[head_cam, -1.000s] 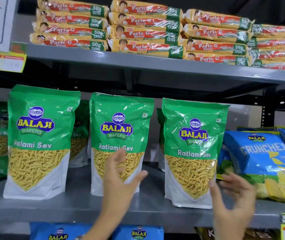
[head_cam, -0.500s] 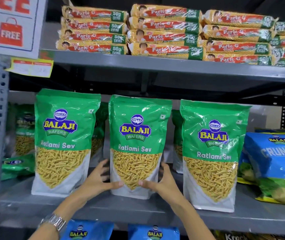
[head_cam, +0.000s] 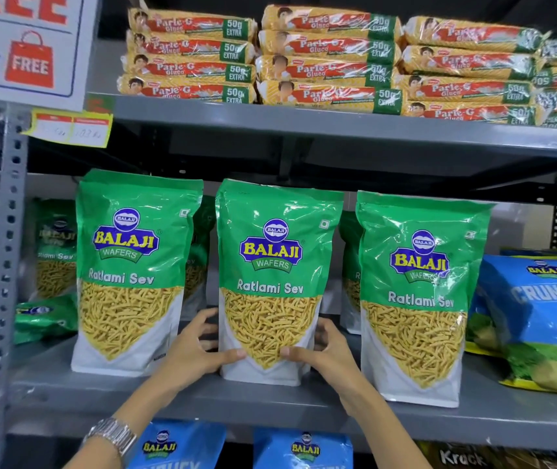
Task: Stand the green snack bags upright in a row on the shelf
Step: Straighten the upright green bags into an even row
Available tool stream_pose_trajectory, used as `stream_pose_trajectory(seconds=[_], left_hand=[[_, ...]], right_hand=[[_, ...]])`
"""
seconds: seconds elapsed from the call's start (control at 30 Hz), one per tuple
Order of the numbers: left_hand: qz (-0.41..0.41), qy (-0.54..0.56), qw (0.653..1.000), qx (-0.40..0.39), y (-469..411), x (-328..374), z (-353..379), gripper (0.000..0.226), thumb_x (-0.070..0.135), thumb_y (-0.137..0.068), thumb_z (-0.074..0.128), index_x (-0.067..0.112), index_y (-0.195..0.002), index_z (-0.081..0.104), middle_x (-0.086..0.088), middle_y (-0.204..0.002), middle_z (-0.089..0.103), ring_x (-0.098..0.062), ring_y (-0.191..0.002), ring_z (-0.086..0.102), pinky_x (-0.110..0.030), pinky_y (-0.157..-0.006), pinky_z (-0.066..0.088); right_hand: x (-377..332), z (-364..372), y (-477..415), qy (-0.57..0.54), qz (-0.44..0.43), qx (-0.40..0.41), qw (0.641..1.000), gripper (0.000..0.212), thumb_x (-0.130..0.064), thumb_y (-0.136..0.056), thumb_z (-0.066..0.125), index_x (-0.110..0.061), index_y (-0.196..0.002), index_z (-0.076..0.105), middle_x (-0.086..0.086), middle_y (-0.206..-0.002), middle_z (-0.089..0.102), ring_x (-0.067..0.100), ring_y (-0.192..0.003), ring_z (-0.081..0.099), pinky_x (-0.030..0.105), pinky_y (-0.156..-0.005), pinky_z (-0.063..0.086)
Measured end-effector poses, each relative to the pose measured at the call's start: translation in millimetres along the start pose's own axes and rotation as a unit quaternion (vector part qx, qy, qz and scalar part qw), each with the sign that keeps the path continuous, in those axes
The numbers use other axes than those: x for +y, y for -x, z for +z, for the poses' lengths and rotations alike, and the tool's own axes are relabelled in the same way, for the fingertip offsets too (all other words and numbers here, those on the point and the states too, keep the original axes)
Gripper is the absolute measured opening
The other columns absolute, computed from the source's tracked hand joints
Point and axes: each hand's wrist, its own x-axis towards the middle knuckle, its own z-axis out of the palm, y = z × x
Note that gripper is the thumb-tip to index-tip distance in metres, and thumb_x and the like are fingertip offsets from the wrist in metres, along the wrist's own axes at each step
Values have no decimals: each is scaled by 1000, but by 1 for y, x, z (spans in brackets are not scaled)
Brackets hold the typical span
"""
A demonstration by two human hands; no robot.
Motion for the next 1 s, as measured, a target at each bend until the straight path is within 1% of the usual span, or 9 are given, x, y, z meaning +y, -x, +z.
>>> stream_pose_trajectory(seconds=[0.07, 0.17, 0.47, 0.6, 0.77, 0.83, 0.9, 0.93, 1.0], left_hand=[[2, 0, 1000, 9, 4, 1, 1, 84, 50, -34, 86, 46, -106, 44, 5, -114, 58, -17, -98, 62, -44, -82, 55], [6, 1, 1000, 17, 8, 0, 0, 82, 52, -32, 87, 48, -103, 46, 4, -113, 59, -17, -97, 63, -44, -80, 55], [9, -5, 1000, 19, 16, 8, 7, 78, 56, -30, 86, 54, -96, 44, 7, -113, 57, -17, -98, 61, -44, -81, 55], [11, -9, 1000, 19, 18, 11, 8, 79, 56, -31, 85, 54, -98, 42, 6, -114, 57, -17, -99, 61, -45, -82, 54], [28, -9, 1000, 10, 21, 14, 8, 81, 45, -41, 85, 45, -108, 40, 1, -116, 55, -17, -100, 59, -45, -84, 54], [46, -19, 998, 26, 25, 17, 5, 79, 33, -49, 85, 38, -114, 40, 0, -118, 55, -14, -98, 59, -39, -82, 54], [97, -48, 990, 90, 30, 22, -10, 75, 29, -52, 85, 36, -113, 44, 5, -115, 58, -7, -92, 61, -23, -74, 53], [131, -62, 980, 133, 33, 26, -22, 71, 31, -50, 85, 39, -110, 46, 10, -110, 59, -4, -88, 63, -16, -68, 51], [181, -39, 956, 230, 40, 29, -54, 64, 35, -46, 83, 44, -101, 50, 10, -102, 62, -3, -87, 64, -11, -64, 51]], right_hand=[[0, 0, 2, -4, -1, -4, 1000, 59, -13, -54, 88, -22, -102, 55, -2, -101, 69, 3, -84, 67, 11, -62, 50], [-1, 0, 5, -5, -7, -11, 1000, 58, -9, -55, 87, -20, -102, 55, -1, -98, 70, -1, -76, 68, 10, -60, 50], [-2, -8, 11, -7, -14, -8, 1000, 59, -18, -53, 88, -22, -103, 58, -3, -100, 70, 5, -87, 66, 10, -61, 49], [-2, -8, 11, -21, -15, -12, 1000, 63, -19, -51, 88, -19, -106, 57, 1, -102, 70, 5, -83, 67, 11, -61, 49], [-10, -3, 22, -14, -11, -7, 1000, 74, -18, -56, 86, -17, -120, 49, -3, -113, 64, 11, -101, 61, 12, -68, 49], [-14, 7, 34, 71, -51, 103, 991, 86, -25, -60, 86, -20, -131, 37, -6, -126, 53, 13, -113, 53, 24, -89, 46], [-19, 28, 52, 161, -177, 271, 933, 84, -34, -62, 82, -24, -132, 38, -7, -129, 49, 15, -119, 47, 41, -99, 41], [-23, 44, 61, 165, -256, 296, 905, 76, -35, -63, 78, -25, -129, 42, -9, -124, 51, 12, -115, 48, 39, -98, 42], [-25, 82, 72, 181, -354, 226, 889, 66, -39, -64, 71, -29, -124, 45, -14, -117, 53, 4, -110, 50, 23, -95, 40]])
